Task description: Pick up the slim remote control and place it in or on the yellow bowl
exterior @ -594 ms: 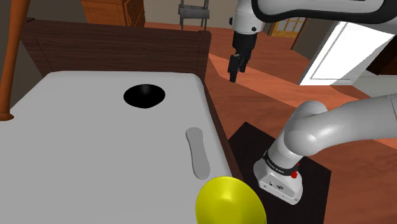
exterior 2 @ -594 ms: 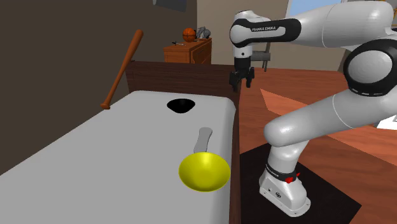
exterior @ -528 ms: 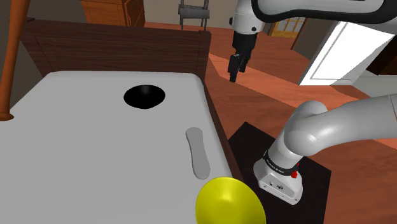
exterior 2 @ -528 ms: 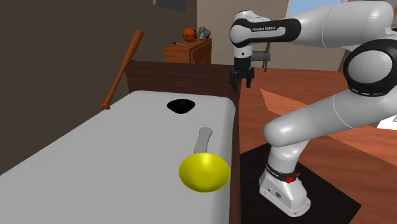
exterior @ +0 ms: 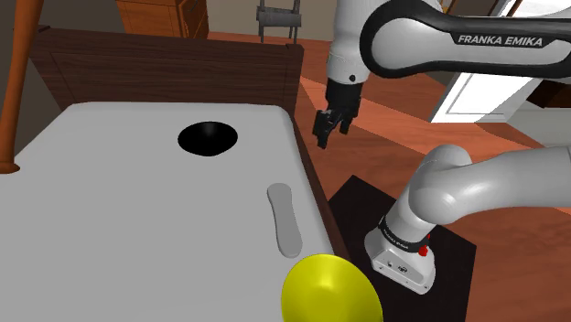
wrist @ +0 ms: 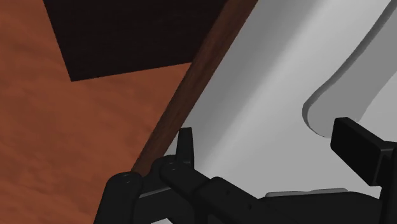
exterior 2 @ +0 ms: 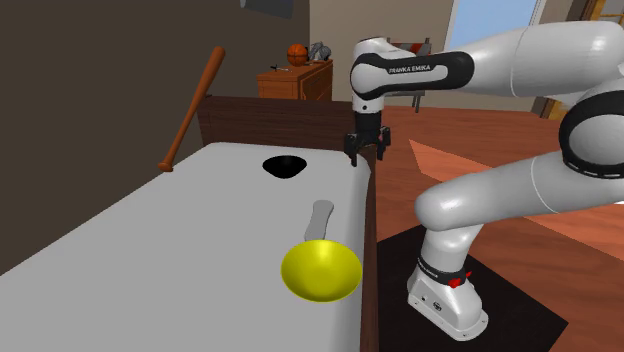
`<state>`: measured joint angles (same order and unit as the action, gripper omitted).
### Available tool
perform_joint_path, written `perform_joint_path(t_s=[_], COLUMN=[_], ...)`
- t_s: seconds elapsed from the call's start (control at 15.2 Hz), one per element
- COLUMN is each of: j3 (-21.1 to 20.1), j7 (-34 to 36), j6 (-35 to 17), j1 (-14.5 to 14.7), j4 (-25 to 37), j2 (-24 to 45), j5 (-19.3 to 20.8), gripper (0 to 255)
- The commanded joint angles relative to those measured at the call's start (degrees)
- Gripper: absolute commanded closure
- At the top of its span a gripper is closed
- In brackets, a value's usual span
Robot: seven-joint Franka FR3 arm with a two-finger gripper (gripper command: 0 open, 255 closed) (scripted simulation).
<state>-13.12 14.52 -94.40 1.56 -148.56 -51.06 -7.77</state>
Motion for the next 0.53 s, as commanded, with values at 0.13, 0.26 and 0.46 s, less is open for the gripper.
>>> perform_joint_path(t_s=[0.13,0.26,0.46], j3=[-6.5,-10.1,-15.8], j7=[10.6,15.9,23.7], j6=[-4.4,-6.9,-11.2], j1=[0.7,1.1,1.2], j4=[-4.0,-5.1,-5.9], j2=[-0.8,-0.3,1.8], j5=[-6.1,-9.2,-13.6], gripper=[0,0,0])
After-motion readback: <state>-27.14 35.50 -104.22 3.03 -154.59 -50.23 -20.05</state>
